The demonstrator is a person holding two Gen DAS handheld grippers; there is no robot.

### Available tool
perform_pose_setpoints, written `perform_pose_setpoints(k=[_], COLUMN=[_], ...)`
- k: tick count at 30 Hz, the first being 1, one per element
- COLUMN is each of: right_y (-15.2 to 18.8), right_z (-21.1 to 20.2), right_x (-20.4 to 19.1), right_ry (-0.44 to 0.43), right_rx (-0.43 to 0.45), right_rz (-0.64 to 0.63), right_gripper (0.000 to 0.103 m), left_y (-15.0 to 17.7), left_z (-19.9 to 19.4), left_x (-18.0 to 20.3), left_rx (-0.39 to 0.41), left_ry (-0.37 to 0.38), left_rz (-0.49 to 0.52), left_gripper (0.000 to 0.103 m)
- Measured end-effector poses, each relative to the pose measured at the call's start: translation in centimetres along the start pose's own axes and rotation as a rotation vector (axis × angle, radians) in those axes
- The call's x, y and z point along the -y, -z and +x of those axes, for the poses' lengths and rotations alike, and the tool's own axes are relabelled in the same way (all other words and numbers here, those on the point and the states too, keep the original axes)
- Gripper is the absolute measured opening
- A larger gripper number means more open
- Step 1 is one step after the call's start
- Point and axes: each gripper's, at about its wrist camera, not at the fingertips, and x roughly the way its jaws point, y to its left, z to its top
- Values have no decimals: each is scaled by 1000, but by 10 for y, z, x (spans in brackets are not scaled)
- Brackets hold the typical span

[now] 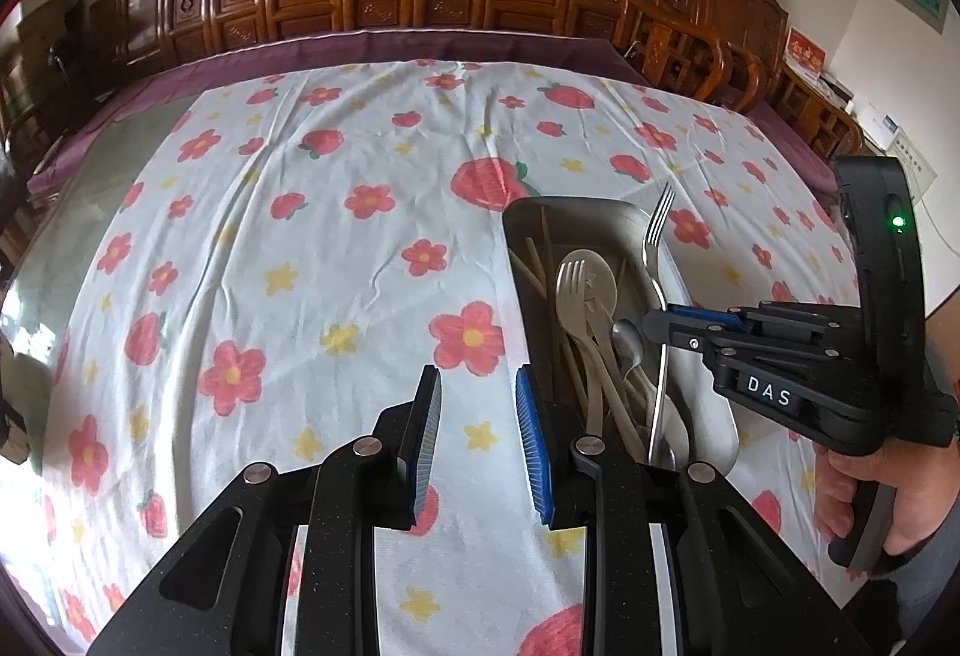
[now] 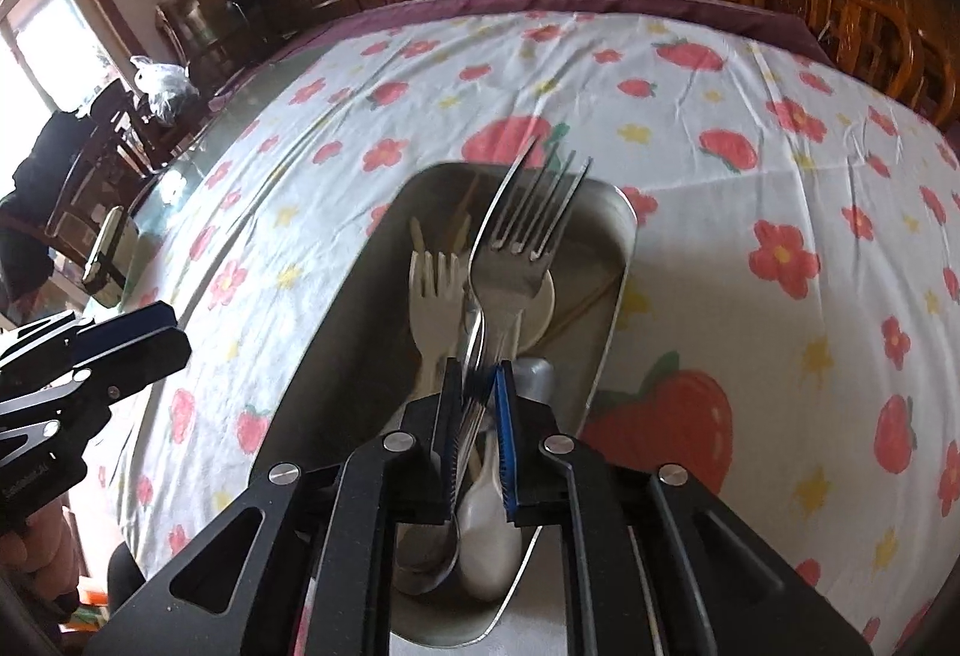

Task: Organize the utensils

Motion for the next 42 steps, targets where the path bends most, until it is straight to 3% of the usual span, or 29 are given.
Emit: perform_pose_setpoints(k=[14,20,23,25,27,28,30,32,34,37,39,42], right_y=[-5,-9,-7,-4,-2,-1,1,3,5,8,11,16], right_z=[13,4,0,-6,-11,-14,-23,-31,-36,-38,-41,-47], right_x=[-28,-19,-14,-10,-6,-5,-2,1,4,8,9,14], right_ry=[-23,6,25,37,56,67,79,95,100,127,129,141], right_rx=[-4,33,46,68,93,110,142,168,180,173,176,183], right_rz=[-59,-55,-62,-59,-50,-46,-44,-40,-35,-32,-28,-15], right_gripper=[10,15,28,47,73,76,90,101,101,101,101,101], left_y=[0,0,1,0,0,-1,-2,-2,-3,-4,-4,-4], left_z=[-1,-2,-1,-1,-1,-1,-2,-3,-3,-5,-7,-11], left_x=[3,3,4,6,7,8,9,11,13,14,17,19], left_rx=[0,1,3,4,5,6,11,17,18,30,44,67], left_ry=[0,0,-1,0,0,0,-3,-7,-12,-19,-30,-34], left_rz=[1,1,3,4,6,7,8,11,11,11,12,7], left_gripper=[25,25,25,25,26,26,35,36,41,59,77,90])
